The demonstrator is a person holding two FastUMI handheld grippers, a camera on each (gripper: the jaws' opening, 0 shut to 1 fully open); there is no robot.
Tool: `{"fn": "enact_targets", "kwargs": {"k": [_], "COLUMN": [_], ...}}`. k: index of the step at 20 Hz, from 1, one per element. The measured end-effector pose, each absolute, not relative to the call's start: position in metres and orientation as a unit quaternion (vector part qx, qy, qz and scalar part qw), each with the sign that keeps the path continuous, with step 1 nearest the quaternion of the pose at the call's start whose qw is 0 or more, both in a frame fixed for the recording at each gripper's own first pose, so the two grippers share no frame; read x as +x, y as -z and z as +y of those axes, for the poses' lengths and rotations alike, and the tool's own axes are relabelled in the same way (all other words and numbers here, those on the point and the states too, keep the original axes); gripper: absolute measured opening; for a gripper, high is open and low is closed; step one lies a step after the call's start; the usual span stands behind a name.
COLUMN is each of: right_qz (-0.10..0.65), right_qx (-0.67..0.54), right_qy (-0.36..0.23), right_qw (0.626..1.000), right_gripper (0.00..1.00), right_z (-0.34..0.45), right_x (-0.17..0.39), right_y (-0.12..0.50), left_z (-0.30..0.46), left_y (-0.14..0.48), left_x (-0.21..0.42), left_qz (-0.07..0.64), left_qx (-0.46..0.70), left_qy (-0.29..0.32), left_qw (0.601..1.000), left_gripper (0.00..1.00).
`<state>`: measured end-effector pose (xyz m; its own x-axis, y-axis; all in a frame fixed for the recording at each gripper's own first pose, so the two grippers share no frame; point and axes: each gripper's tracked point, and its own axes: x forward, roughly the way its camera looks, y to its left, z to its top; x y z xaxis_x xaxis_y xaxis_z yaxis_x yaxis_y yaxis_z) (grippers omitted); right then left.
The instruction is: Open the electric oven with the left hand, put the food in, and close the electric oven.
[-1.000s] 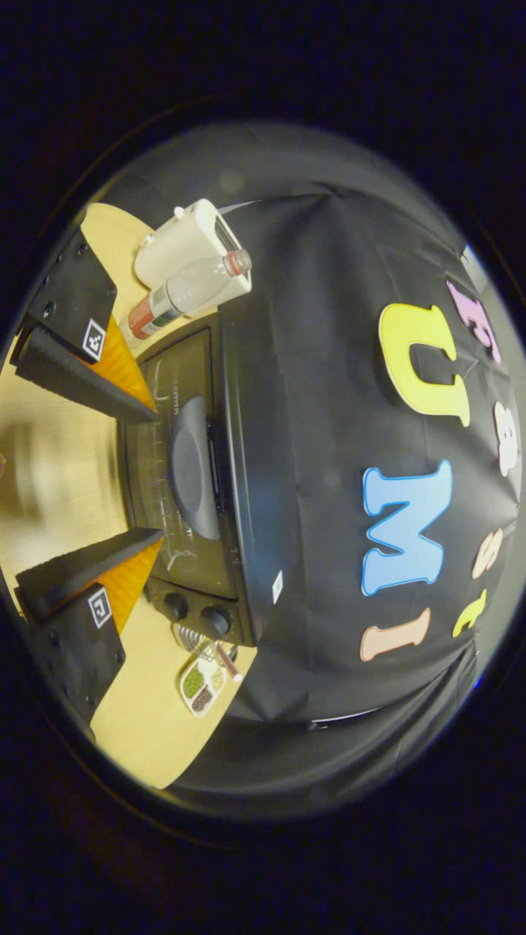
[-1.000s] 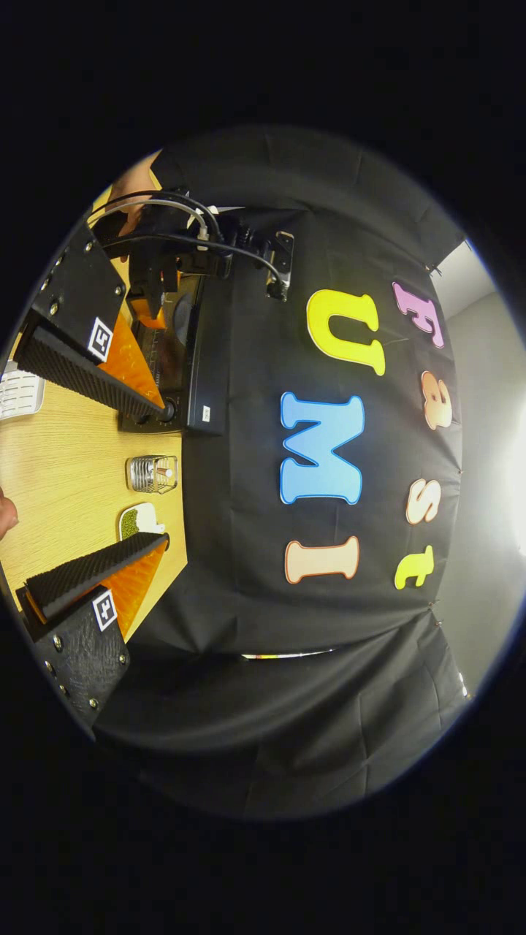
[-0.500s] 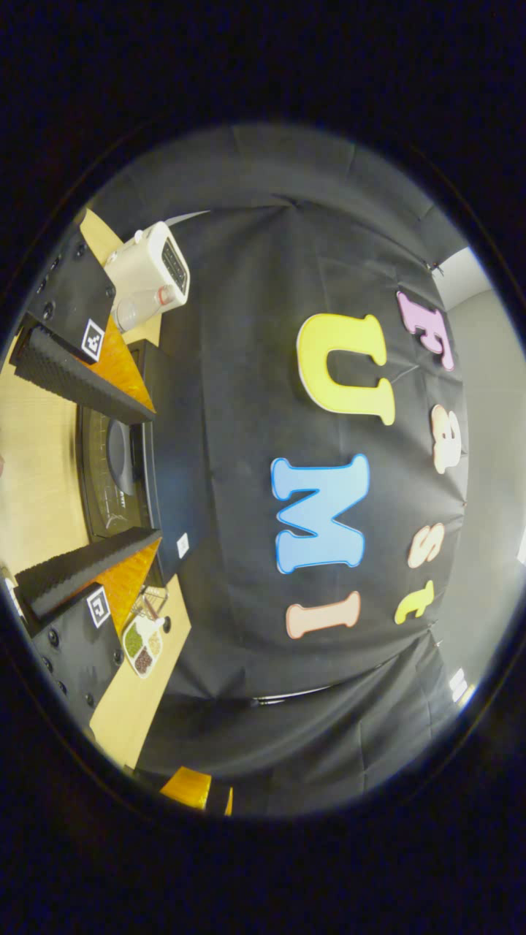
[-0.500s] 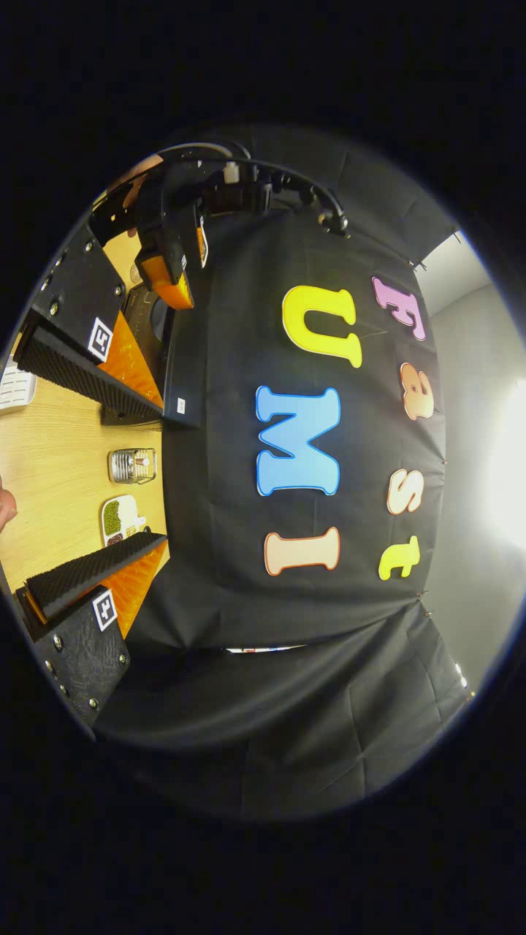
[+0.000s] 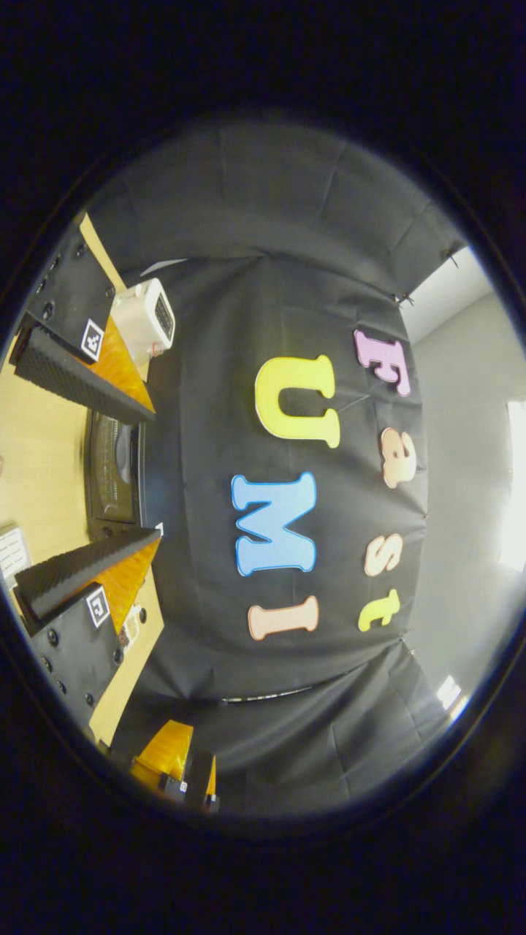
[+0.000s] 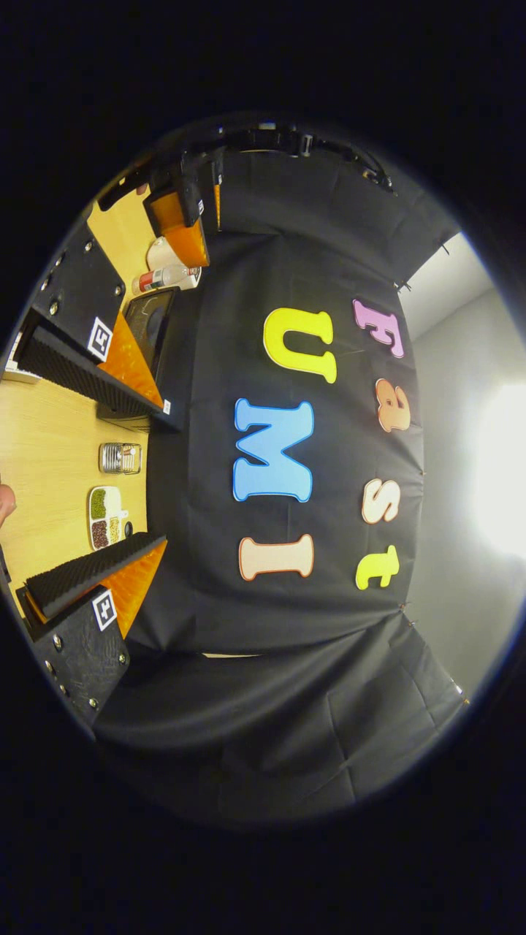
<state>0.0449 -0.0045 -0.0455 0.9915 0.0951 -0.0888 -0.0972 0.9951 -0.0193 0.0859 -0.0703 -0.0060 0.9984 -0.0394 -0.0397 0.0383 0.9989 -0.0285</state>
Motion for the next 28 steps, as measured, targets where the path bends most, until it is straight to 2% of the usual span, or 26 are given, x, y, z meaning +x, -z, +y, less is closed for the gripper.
{"fn": "enact_targets", "kwargs": {"k": [8,17,28], "right_qz": [0.045,0.048,0.042], "right_qx": [0.007,0.018,0.012], "right_qy": [-0.055,-0.034,-0.040], "right_qw": [0.997,0.998,0.998], "right_gripper": [0.97,0.97,0.97], "right_z": [-0.017,-0.002,0.016], "right_x": [0.009,-0.018,-0.033], "right_y": [0.041,0.033,0.023], "left_z": [-0.071,-0.047,-0.014], "left_y": [-0.008,-0.020,-0.022], "left_x": [0.018,-0.008,-0.029], "left_qz": [0.018,0.002,-0.008], "left_qx": [-0.022,-0.003,-0.003], "left_qy": [0.017,0.031,0.008], "left_qw": [0.999,1.000,1.000], "left_gripper": [1.00,1.00,1.00]}}
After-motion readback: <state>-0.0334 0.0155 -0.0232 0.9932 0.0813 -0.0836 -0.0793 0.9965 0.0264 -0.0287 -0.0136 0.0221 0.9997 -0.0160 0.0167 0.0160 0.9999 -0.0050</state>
